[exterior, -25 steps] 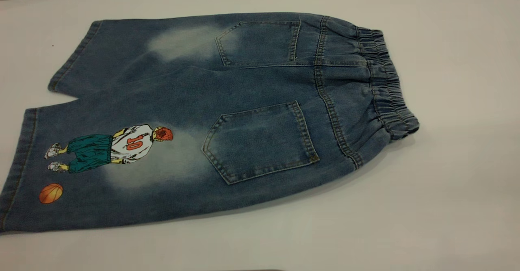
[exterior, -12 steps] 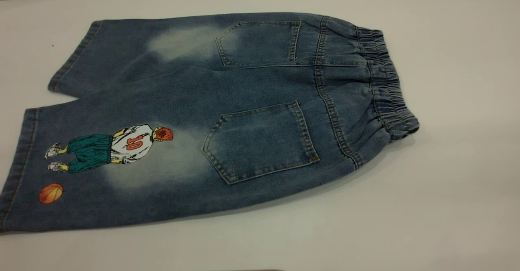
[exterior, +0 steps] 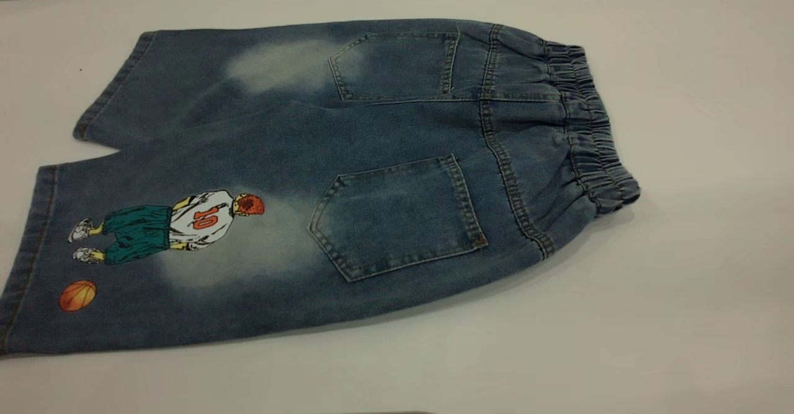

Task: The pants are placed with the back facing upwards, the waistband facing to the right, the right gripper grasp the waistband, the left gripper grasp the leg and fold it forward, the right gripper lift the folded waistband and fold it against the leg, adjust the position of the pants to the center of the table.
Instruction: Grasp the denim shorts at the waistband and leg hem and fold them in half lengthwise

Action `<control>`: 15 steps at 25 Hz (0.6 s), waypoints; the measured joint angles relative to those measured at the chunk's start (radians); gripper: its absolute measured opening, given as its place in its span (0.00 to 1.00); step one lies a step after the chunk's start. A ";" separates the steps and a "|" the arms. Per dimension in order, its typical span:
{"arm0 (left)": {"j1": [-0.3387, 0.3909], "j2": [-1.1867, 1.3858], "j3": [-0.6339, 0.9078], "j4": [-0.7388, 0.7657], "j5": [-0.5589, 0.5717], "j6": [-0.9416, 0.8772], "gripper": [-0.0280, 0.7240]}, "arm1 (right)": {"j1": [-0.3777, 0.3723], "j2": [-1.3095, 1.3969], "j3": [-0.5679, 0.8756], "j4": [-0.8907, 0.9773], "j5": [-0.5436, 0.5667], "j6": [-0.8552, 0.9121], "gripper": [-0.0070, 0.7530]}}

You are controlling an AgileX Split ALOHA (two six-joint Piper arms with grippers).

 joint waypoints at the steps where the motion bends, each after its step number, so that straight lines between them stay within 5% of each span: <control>1: 0.000 0.000 0.000 0.000 0.000 -0.001 0.56 | 0.000 0.000 0.000 0.000 0.000 0.000 0.63; 15: 0.000 0.019 -0.014 -0.001 -0.027 -0.003 0.56 | 0.000 0.044 -0.004 0.086 -0.018 0.000 0.63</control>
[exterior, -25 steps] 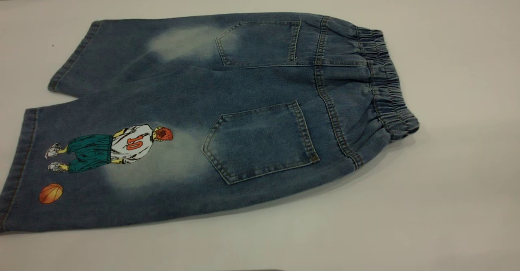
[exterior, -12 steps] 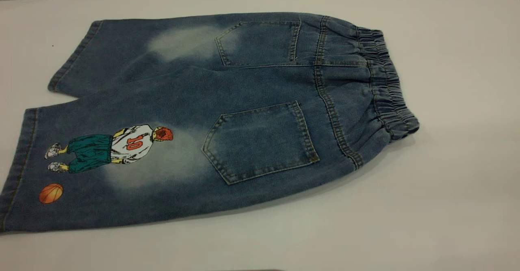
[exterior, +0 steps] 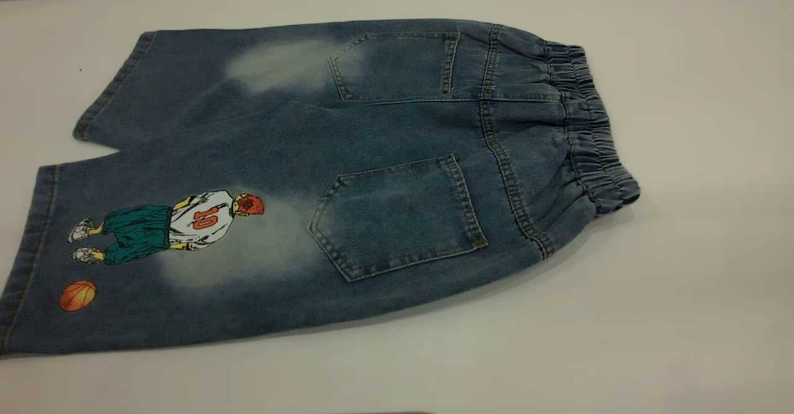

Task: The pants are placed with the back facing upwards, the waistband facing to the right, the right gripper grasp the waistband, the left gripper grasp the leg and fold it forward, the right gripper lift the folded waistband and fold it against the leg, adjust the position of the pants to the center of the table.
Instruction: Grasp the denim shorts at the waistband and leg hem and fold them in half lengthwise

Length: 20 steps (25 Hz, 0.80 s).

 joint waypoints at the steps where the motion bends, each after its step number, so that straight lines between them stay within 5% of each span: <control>1: 0.000 0.020 -0.012 0.000 -0.018 0.000 0.56 | 0.000 0.029 -0.002 0.020 -0.013 0.000 0.63; 11: 0.000 0.557 -0.152 -0.062 -0.232 0.125 0.56 | 0.000 0.508 -0.011 0.244 -0.299 -0.192 0.65; 20: 0.000 0.970 -0.159 -0.327 -0.392 0.465 0.69 | 0.000 0.991 -0.011 0.482 -0.478 -0.373 0.84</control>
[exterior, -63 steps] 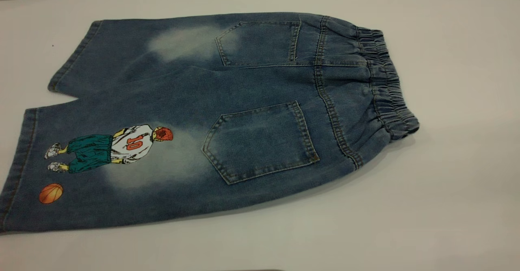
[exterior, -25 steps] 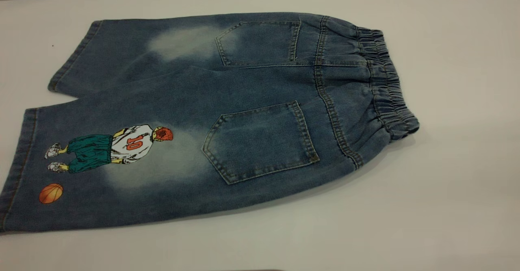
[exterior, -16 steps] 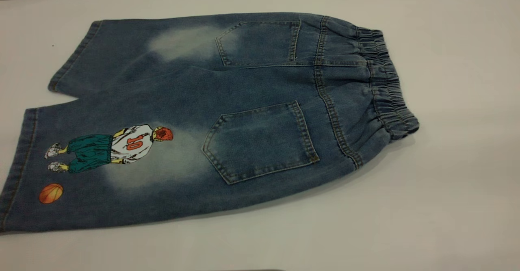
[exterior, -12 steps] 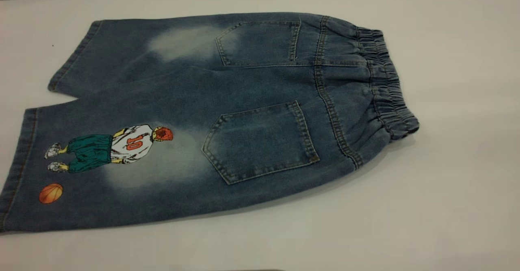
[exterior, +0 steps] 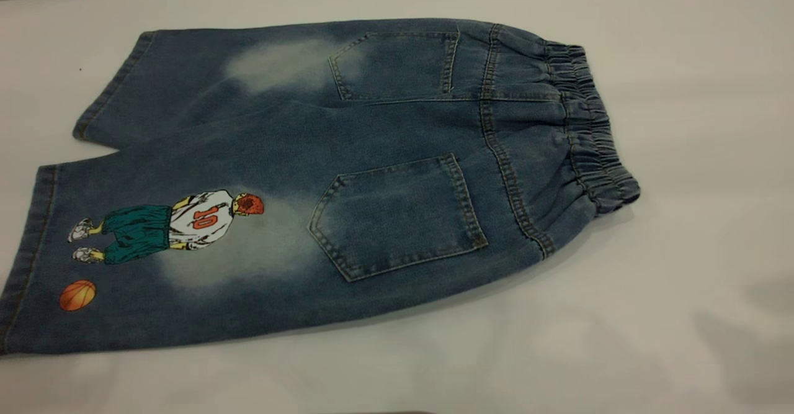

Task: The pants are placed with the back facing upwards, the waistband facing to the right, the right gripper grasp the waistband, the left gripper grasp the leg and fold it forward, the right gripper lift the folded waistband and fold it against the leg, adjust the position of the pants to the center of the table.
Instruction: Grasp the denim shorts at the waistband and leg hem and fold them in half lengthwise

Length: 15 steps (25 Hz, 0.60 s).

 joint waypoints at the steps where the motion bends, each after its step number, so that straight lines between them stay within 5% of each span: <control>1: 0.000 0.044 -0.001 -0.032 -0.021 0.034 0.70 | 0.000 0.059 0.000 0.042 -0.012 -0.037 0.84; 9: -0.003 0.320 -0.009 -0.336 -0.140 0.327 0.72 | 0.000 0.487 -0.032 0.562 -0.079 -0.530 0.83; 15: -0.066 0.454 -0.011 -0.396 -0.200 0.396 0.72 | 0.000 0.744 -0.120 0.833 0.010 -0.784 0.81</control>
